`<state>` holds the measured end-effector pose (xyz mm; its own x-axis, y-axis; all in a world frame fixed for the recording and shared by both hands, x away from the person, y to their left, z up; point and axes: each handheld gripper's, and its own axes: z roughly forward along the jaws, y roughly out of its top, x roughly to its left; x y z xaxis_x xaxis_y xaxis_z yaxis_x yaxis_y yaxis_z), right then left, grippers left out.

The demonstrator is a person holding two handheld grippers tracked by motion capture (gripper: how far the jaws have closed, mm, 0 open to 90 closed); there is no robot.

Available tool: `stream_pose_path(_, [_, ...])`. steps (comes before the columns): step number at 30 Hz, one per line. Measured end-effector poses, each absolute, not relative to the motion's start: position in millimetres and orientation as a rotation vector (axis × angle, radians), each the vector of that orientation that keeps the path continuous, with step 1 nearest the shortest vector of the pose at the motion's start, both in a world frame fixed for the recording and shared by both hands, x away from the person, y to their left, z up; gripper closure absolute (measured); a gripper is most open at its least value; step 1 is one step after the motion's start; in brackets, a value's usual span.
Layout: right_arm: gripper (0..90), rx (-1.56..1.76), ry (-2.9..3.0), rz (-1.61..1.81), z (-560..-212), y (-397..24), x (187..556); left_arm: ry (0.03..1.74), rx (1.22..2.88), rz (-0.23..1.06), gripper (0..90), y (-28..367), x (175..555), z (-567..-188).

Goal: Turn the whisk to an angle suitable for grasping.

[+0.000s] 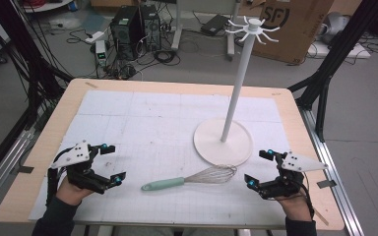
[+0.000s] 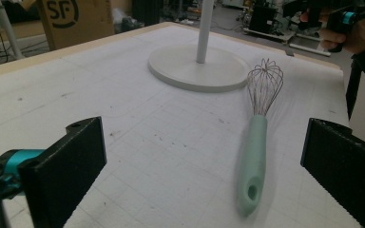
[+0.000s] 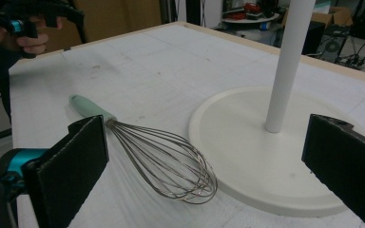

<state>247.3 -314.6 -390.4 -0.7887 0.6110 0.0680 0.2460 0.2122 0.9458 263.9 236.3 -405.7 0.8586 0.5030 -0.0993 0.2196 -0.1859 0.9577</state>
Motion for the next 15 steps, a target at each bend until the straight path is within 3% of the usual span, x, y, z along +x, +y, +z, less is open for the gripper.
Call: stream_pose_path(15, [0.4,0.771,2.171,1.610,-391.1,-318.0,246.2,0.485,1.832,0.179,3.7,236.7,270.3,-409.4])
